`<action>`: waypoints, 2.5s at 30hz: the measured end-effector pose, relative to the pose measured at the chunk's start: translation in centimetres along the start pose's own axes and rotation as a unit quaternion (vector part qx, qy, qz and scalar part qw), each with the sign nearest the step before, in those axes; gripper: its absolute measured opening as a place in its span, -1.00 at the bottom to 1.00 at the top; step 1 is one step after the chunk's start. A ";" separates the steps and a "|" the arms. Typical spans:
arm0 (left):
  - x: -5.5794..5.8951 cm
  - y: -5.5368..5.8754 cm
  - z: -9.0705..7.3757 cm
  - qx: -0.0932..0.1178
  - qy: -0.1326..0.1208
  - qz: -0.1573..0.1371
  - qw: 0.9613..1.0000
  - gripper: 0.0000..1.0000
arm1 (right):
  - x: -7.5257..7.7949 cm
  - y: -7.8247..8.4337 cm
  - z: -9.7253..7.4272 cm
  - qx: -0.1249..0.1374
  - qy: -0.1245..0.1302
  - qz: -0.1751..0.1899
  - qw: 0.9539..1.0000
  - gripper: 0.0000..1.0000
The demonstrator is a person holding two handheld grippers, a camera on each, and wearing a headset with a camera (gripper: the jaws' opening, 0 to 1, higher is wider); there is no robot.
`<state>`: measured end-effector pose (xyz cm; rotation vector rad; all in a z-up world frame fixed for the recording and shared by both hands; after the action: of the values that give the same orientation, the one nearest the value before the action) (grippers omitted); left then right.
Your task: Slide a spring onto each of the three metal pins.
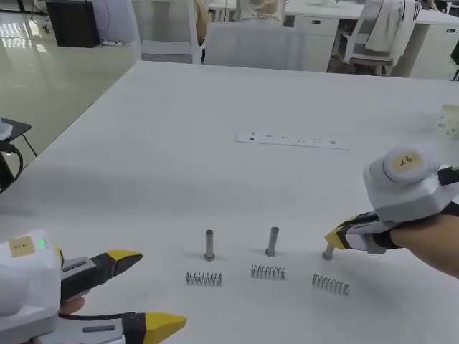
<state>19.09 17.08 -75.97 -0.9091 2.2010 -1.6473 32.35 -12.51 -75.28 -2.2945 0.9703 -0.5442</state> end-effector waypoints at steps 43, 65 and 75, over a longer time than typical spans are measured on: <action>0.2 0.0 0.4 -0.003 0.003 0.001 1.000 0.34 | -0.9 4.4 -2.1 0.001 -0.042 -0.028 0.999 -0.65; 0.2 0.2 0.5 -0.010 0.007 -0.002 1.000 0.30 | -2.0 6.4 -0.5 -0.009 -0.089 -0.065 0.994 -0.69; 0.2 0.4 0.6 -0.013 0.007 -0.006 1.000 0.28 | -2.1 6.5 0.0 -0.016 -0.098 -0.080 0.992 -0.76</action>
<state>19.11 16.59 -76.47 -0.9216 2.2346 -1.6396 27.65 -14.59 -79.85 -2.4141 0.7109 -0.3607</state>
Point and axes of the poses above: the centre of the closed fingertips' face, and the gripper's own axes: z roughly forward along the fingers, x roughly to its right, y roughly out of its underside, the point moved 7 cm from there along -z, roughly backward along the fingers, and after that the axes turned 7 degrees about y, right-handed, at the moved point
